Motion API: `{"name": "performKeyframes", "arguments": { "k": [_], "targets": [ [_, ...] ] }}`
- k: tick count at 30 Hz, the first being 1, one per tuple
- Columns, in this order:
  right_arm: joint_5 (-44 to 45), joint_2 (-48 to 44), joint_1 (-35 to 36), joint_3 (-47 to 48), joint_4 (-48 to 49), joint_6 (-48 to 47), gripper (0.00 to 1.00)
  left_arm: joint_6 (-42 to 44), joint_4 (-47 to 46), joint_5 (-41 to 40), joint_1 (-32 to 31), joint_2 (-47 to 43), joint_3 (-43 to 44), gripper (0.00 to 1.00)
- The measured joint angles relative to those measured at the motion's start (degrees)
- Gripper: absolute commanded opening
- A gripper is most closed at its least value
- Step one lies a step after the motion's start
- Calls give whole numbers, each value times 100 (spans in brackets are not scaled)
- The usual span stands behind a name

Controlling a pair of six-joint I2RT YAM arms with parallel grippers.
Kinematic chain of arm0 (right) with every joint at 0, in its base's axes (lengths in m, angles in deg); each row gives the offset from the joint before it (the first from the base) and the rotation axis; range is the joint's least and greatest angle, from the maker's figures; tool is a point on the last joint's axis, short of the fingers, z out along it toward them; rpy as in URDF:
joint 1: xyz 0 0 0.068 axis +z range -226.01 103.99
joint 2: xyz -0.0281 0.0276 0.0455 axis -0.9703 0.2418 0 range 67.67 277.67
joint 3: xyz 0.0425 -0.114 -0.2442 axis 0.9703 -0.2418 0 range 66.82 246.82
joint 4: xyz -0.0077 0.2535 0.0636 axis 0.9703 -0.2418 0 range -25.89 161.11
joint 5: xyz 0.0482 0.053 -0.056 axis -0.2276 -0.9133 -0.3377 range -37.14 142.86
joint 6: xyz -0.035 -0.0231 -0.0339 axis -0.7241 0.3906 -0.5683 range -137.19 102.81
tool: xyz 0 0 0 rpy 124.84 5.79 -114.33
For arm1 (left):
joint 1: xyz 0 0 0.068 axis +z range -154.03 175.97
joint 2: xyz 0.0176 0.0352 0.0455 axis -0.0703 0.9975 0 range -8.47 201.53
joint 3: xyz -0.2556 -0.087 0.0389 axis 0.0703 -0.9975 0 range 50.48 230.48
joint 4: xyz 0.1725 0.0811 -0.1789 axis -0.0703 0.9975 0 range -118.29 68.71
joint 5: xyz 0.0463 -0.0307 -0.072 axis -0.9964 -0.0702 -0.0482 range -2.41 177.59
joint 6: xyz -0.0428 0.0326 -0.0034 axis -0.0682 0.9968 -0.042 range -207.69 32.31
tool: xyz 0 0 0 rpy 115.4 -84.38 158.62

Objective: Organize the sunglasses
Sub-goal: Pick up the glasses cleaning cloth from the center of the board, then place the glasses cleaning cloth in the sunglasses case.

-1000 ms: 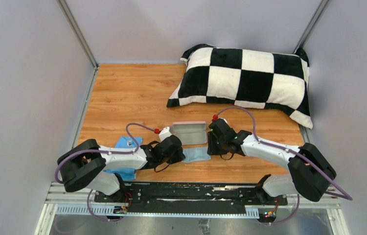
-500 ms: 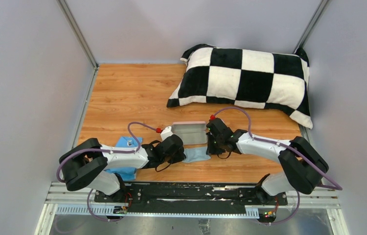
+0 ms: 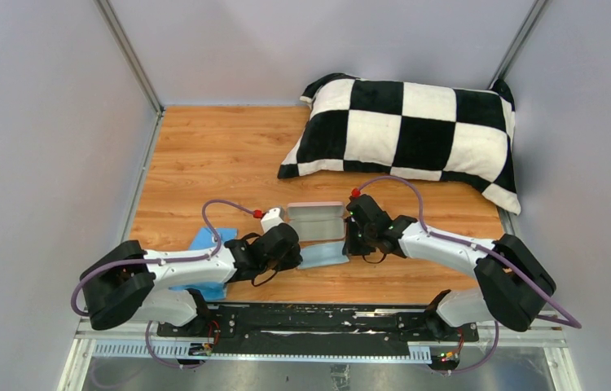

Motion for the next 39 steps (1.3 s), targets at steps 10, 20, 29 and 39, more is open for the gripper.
{"name": "performKeyframes", "arguments": {
  "k": [10, 20, 29, 39],
  "targets": [
    [-70, -37, 0, -7, 20, 50, 0, 111, 138, -4, -9, 0, 4, 0],
    [-2, -136, 0, 472, -146, -35, 0, 498, 533, -374, 4, -407, 505, 0],
    [103, 170, 0, 1119, -177, -216, 0, 973, 667, -498, 422, -428, 761, 0],
    [573, 907, -2, 1755, -179, -501, 0, 1600, 291, -501, 946, 105, 879, 0]
  ]
}}
